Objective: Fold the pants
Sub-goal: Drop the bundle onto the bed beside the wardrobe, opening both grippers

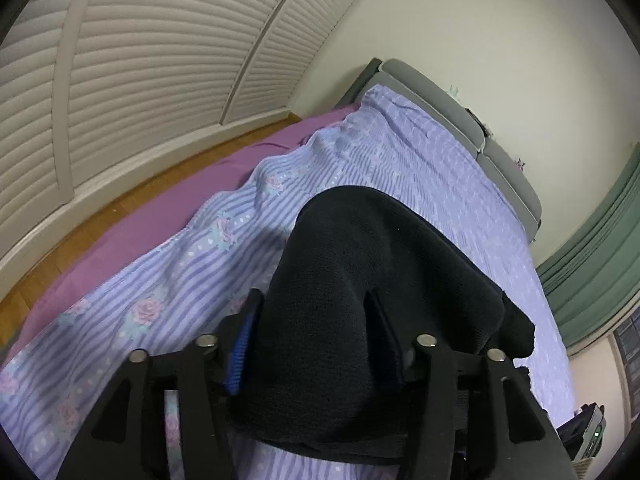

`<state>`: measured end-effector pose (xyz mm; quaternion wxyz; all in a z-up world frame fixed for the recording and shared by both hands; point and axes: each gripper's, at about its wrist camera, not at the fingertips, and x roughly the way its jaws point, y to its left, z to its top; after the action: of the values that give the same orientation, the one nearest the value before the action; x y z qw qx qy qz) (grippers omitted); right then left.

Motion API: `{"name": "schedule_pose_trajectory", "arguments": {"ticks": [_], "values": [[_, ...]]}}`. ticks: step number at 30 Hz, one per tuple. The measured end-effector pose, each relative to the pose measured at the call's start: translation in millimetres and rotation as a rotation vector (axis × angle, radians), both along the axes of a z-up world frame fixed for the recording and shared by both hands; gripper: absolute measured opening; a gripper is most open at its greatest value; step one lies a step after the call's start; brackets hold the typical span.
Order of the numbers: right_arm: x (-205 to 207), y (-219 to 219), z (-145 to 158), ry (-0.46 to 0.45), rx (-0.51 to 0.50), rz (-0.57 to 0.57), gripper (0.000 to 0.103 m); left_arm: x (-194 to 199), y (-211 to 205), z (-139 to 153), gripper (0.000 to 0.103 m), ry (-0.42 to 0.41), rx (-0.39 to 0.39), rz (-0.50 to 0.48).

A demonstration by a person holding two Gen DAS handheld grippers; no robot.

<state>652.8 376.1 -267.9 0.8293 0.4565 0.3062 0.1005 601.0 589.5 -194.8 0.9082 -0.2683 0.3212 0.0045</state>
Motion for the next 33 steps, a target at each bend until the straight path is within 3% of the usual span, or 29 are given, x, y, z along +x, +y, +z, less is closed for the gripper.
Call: {"name": "schedule_pose_trajectory", "arguments": {"ticks": [2,5,7,10,13,15,19,23,33], "values": [[-3.4,-5.7,4.2,0.013,-0.019,0.011,0.061,-10.3,-2.5,5.3,0.064,-0.013,0.016,0.029],[-14.2,-16.0,10.0,0.027,-0.012,0.034,0.073,-29.5,-13.0,18.1,0.075,-0.024,0.107,0.060],[-21.6,-22.7,17.0,0.022,-0.009,0.049,0.084,-47.7,-19.8,28.8,0.090,-0.039,0.126,0.086],[-44.6,-34.9,30.9,0.008,-0.005,0.083,0.084,-73.8,-32.6,43.4,0.091,-0.039,0.161,0.117],[-64.3,-50.1,54.5,-0.039,-0.088,0.115,0.086,-109.7,-52.9,62.4,0.099,-0.045,0.224,0.152],[-81.4,-60.4,70.6,-0.052,-0.168,0.140,0.091,-132.5,-67.6,74.2,0.099,-0.032,0.250,0.177],[-124.6,-87.3,106.8,-0.135,-0.328,0.200,0.091,-183.2,-110.1,95.1,0.100,-0.013,0.361,0.196],[-170.6,-125.6,147.7,-0.221,-0.490,0.250,0.091,-239.7,-154.8,110.9,0.100,-0.024,0.408,0.199],[-319.3,-298.1,224.3,-0.330,-0.638,0.219,0.091,-370.3,-324.4,149.5,0.102,-0.102,0.395,0.076]]}}
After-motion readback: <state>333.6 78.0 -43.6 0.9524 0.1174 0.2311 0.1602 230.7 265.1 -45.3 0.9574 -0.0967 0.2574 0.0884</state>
